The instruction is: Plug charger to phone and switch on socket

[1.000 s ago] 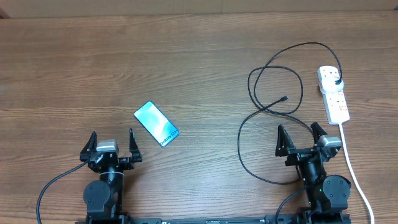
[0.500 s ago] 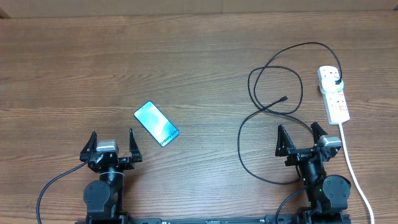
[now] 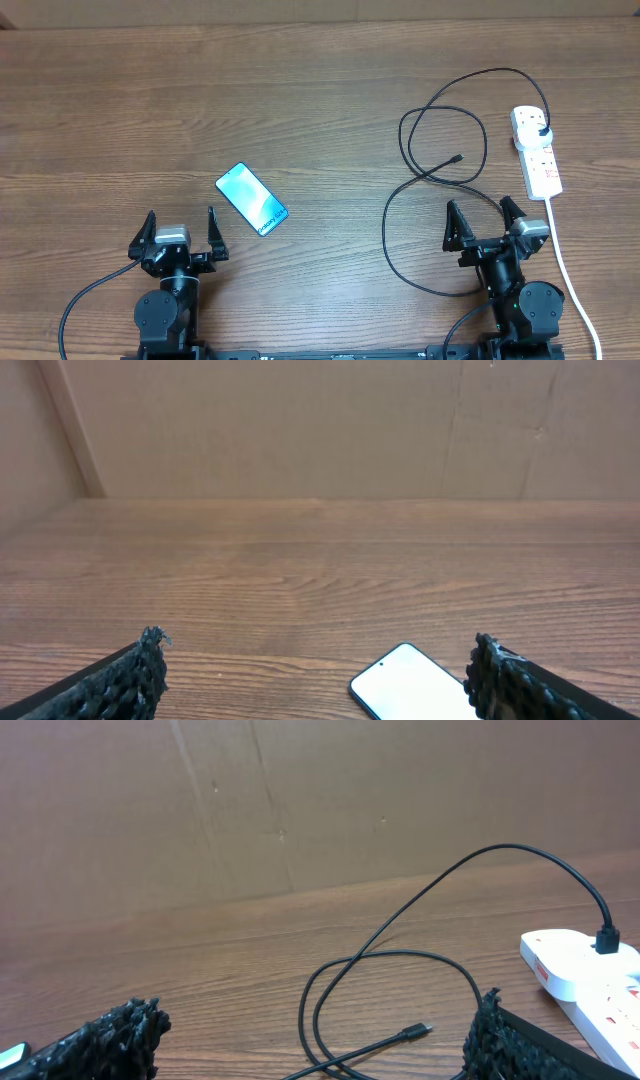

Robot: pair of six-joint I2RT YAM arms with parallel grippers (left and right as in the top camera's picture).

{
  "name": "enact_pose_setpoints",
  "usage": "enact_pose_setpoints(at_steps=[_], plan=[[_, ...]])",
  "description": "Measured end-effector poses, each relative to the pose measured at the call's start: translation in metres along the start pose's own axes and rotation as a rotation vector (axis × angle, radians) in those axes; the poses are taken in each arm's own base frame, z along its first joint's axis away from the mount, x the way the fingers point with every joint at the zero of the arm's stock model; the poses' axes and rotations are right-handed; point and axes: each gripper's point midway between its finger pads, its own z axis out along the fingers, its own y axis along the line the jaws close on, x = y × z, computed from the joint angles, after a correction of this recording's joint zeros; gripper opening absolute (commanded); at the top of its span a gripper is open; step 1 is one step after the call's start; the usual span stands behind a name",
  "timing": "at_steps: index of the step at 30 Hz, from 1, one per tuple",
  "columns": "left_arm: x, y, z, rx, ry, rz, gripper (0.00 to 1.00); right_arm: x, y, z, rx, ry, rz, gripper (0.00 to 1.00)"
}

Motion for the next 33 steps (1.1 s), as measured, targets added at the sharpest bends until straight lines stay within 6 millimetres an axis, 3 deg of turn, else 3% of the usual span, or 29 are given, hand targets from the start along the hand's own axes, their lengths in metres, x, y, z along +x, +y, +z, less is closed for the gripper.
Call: enact_pose_setpoints(at_steps=[33], plan=[[0.0000, 0.0001, 0.0000, 0.000, 0.000, -0.013, 1.00, -0.0001, -0.0001, 0.0000, 0.001, -0.001, 0.000, 1.00]])
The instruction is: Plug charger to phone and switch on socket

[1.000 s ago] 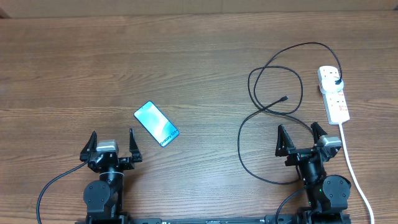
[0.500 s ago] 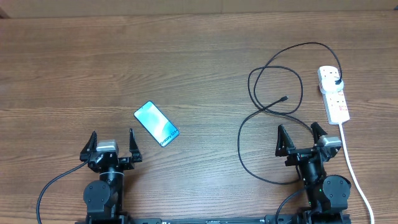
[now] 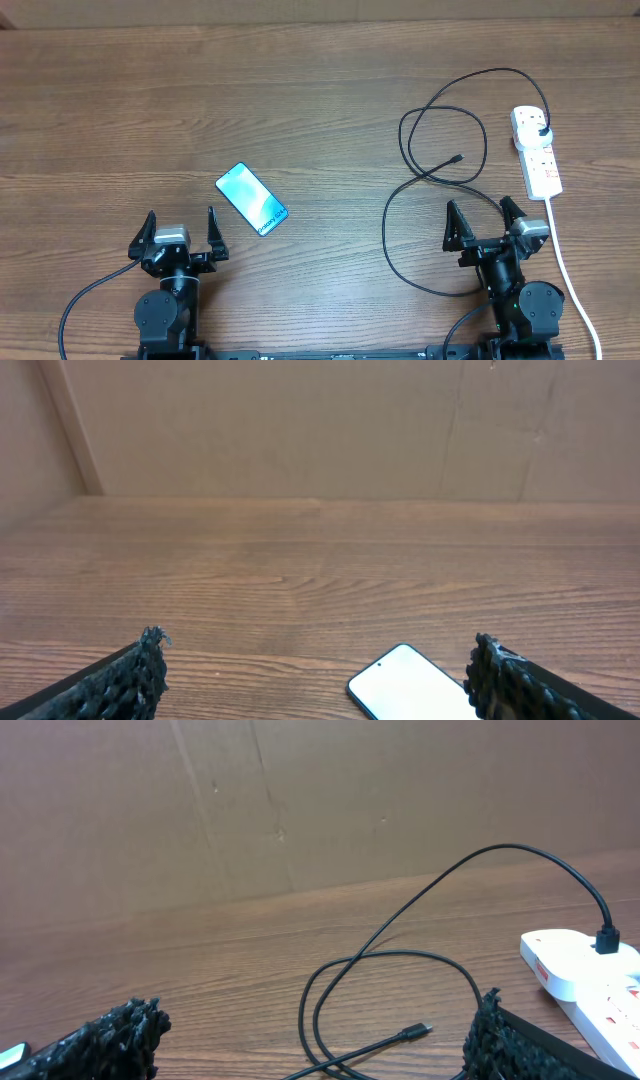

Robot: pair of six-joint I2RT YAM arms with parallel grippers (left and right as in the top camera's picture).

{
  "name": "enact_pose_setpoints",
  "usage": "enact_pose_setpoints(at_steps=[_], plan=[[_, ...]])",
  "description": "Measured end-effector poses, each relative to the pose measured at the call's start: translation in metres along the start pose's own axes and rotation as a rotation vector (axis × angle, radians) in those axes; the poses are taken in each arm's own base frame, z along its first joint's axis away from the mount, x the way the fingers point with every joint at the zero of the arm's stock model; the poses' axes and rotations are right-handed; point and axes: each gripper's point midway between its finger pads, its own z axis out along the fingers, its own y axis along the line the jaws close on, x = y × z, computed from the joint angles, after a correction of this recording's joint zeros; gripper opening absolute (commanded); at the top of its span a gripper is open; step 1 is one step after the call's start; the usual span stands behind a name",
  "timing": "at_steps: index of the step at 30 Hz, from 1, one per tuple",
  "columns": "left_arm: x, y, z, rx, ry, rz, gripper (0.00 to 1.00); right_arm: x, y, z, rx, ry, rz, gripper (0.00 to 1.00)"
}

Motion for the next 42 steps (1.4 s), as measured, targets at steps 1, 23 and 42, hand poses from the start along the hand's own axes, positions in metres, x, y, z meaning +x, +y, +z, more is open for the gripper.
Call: enact_pose_setpoints(at_steps=[1, 23, 42], plan=[[0.0000, 0.0000, 0.0000, 0.000, 0.000, 0.000, 1.00, 0.0000, 0.0001, 0.0000, 0.000, 0.000, 0.000, 1.00], [0.0003, 0.0000, 0.0001, 0.000, 0.002, -0.014, 1.00, 0.0000, 0.0001, 0.0000, 0.000, 0.000, 0.000, 1.00], [0.0015, -0.0001, 0.0004, 0.000, 0.007, -0.014, 1.00, 0.0000, 0.0001, 0.0000, 0.000, 0.000, 0.000, 1.00]])
